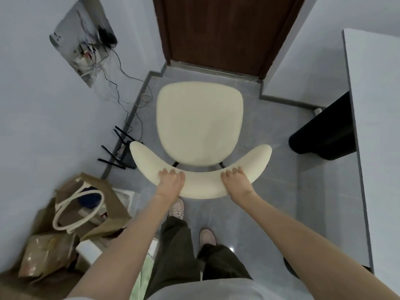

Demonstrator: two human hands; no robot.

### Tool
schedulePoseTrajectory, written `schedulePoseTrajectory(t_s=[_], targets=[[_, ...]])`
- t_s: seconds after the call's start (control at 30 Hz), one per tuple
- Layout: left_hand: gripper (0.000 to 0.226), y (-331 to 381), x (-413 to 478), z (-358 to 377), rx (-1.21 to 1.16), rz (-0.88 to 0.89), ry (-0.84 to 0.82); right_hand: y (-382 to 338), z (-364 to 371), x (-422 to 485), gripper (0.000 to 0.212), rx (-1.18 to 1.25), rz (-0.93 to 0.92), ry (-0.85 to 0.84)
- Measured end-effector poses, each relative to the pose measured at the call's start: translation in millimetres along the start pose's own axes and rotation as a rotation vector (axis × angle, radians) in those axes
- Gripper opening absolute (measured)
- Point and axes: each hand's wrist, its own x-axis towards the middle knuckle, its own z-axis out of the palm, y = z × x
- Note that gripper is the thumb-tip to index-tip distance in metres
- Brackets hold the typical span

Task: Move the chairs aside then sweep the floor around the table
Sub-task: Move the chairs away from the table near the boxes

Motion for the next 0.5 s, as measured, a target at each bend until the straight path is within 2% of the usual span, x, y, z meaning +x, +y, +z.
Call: schedulePoseTrajectory(t_s=[0.27, 0.5], targets=[[0.071, 64.0, -73.8, 29.7, -0.018, -0.014, -0.075, -6.4, 52.8, -72.0, 0.047, -0.054, -0.093, 0.007], [0.069, 95.4, -131.6, 55.7, -0.021, -0.04, -0.07, -31.5, 87.9, -128.4, 0.05, -0.087, -0.103, 0.009]])
